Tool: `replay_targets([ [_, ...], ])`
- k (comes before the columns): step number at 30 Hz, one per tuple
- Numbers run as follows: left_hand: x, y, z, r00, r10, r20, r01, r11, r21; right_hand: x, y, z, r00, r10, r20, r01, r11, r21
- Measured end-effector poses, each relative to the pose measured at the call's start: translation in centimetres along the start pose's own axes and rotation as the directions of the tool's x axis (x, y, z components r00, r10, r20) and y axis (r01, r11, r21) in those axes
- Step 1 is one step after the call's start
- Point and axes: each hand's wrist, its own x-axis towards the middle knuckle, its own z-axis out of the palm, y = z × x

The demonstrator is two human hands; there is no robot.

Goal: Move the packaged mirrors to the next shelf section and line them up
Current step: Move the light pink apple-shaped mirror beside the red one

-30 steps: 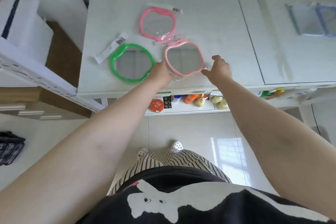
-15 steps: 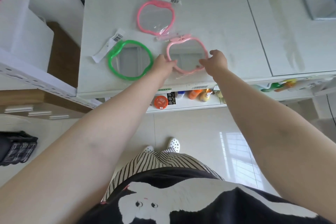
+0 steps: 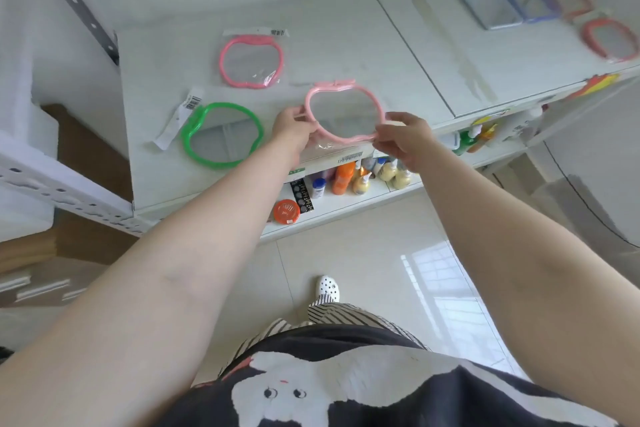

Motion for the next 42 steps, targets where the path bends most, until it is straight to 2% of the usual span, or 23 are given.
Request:
replay_targets([
  [5, -3.6, -2.1, -1.3, 0.988, -0.044, 0.149, 0.059, 0.993, -0.098, -6.8, 4.0, -2.2, 0.999, -0.015, -0.046, 0.020, 0.995, 0.098],
  [7, -3.7, -2.3, -1.4, 0.991, -0.051, 0.127, 0.066, 0.991, -0.115, -8.3, 4.7, -2.1, 0.998, 0.010, -0.067, -0.002, 0.992, 0.123],
  [11, -6.7, -4.0, 0.7, 0.966, -0.103, 0.236, 0.104, 0.995, 0.007, -12.4, 7.7, -4.9, 0.992, 0.032, -0.124, -0.012, 0.987, 0.159],
  [14, -9.1, -4.6, 2.8, 0.912, -0.163, 0.376, 0.135, 0.986, 0.100, -14.8, 9.4, -8.4, 0.988, 0.045, -0.148, -0.020, 0.986, 0.166],
  [17, -10.5, -5.1, 5.7, 0.851, -0.181, 0.493, 0.106, 0.979, 0.176, -16.4, 10.6, -12.0, 0.982, 0.061, -0.179, -0.032, 0.986, 0.163],
  [21, -13.1, -6.2, 11.5, 0.836, -0.176, 0.520, 0.057, 0.970, 0.237, -17.5, 12.1, -17.2, 0.965, 0.084, -0.250, -0.034, 0.980, 0.197],
  [32, -18.5, -12.2, 30.6, 0.863, -0.026, 0.504, -0.173, 0.923, 0.344, -19.4, 15.4, -36.1, 0.935, 0.089, -0.344, -0.038, 0.988, 0.151],
  [39, -19.0, -11.8, 36.7, 0.875, 0.025, 0.483, -0.237, 0.892, 0.384, -17.2, 14.7, -42.3, 0.939, 0.072, -0.335, -0.022, 0.988, 0.152],
  [42, -17.6, -11.1, 39.1, 0.873, 0.004, 0.488, -0.216, 0.899, 0.380, -15.7, 14.0, -44.0, 0.939, 0.071, -0.337, -0.013, 0.985, 0.170],
])
